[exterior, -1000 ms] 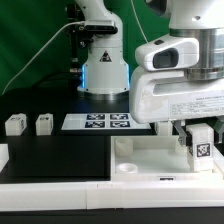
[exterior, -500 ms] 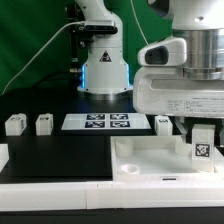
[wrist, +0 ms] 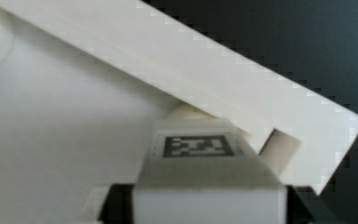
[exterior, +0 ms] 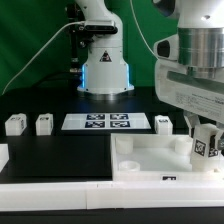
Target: Assemble one leg
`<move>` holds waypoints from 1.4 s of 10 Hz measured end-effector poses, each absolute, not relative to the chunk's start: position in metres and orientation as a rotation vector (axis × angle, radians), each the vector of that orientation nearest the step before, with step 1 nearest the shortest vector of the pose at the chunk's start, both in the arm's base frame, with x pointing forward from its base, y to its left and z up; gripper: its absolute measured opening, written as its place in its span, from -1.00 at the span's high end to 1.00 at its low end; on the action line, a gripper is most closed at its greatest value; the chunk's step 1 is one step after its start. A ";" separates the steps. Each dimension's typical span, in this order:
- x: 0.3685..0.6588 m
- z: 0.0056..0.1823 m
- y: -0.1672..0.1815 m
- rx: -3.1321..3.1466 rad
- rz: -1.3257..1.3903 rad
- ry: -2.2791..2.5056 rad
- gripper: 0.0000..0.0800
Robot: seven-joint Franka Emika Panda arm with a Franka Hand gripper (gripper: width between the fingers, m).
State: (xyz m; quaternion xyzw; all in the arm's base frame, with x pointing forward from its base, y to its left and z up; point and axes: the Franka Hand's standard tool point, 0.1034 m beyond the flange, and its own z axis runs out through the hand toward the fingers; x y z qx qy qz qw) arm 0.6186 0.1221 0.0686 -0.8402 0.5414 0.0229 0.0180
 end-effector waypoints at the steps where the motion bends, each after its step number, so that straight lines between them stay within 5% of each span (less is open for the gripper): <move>1: 0.619 0.069 0.122 -2.538 0.073 1.788 0.27; 11: 0.622 0.070 0.120 -1.832 0.070 2.489 0.27; 12: 0.622 0.070 0.121 -1.865 0.064 2.465 0.06; 13: 0.621 0.070 0.122 -1.896 0.064 2.440 0.06; 14: 0.621 0.070 0.122 -1.898 0.064 2.439 -0.27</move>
Offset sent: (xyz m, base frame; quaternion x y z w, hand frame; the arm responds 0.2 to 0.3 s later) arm 0.0007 0.0005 0.0009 0.0017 0.0006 0.2768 0.9609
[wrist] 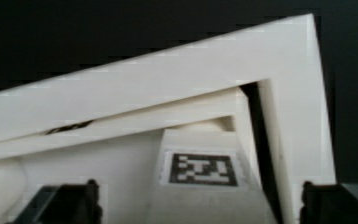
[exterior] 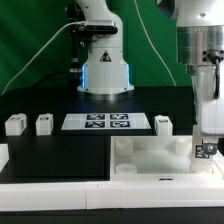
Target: Assemble one leg
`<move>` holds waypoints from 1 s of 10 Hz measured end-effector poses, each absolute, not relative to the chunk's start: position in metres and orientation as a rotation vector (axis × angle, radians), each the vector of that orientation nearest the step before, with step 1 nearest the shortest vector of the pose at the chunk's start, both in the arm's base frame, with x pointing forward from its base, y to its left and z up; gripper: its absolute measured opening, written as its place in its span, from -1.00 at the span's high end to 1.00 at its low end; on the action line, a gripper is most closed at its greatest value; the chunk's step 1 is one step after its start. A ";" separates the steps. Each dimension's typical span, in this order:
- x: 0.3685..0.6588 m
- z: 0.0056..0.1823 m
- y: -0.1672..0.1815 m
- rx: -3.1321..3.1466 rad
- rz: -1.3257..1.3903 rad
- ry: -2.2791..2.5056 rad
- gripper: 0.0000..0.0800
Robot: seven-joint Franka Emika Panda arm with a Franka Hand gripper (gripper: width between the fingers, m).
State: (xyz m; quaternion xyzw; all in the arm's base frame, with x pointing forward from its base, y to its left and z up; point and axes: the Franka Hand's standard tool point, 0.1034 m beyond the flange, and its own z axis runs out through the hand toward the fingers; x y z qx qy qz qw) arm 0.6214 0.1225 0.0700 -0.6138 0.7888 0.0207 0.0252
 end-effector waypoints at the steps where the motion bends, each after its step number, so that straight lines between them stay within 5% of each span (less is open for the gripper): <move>1: 0.621 0.070 0.123 -1.904 0.064 2.434 -0.55; 10: 0.621 0.070 0.125 -1.936 0.063 2.408 -0.62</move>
Offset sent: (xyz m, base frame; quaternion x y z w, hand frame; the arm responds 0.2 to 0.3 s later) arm 0.0000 0.0000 0.0000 0.0000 0.0000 0.0000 1.0000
